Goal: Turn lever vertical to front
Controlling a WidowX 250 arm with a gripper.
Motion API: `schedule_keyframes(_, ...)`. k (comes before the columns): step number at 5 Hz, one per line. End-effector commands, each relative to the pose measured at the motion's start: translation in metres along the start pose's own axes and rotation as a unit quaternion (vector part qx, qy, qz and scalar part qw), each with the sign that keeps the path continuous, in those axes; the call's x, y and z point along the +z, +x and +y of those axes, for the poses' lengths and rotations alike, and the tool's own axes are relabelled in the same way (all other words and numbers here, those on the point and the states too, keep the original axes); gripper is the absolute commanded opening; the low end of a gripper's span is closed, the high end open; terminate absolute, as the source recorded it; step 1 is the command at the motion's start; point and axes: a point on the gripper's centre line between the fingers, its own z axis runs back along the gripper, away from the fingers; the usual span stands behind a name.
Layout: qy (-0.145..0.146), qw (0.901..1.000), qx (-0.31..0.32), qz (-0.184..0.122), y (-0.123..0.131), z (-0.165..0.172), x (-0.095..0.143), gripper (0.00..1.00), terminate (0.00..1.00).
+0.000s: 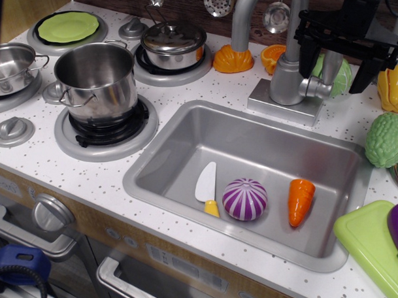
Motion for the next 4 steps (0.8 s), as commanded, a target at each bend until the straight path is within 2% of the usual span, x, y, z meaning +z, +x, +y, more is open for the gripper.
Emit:
schedule_keyframes(1,0.000,1.0000,0.000,0.000,0.000,0.000,0.000,1.00,0.00)
schedule_keyframes(2,0.010,0.9975,0.019,-0.067,0.007,0.002,0.000,1.00,0.00)
schedule_keyframes(4,0.041,0.9867,0.014,-0.156,0.029,0.006,0.018,1.00,0.00)
